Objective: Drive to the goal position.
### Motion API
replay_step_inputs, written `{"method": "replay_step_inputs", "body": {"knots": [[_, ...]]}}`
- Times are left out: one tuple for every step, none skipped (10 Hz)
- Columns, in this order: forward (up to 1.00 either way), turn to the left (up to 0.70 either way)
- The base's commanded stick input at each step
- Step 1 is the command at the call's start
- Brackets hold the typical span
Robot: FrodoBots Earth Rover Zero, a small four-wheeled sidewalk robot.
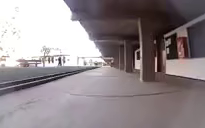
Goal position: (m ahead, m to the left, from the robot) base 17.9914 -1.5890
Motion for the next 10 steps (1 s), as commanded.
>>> {"method": "replay_step_inputs", "body": {"knots": [[0.7,0.0],[0.7,0.0],[0.7,0.0],[0.7,0.0],[0.7,0.0],[0.7,0.0],[0.7,0.0],[0.7,0.0],[0.7,0.0],[0.7,0.0]]}}
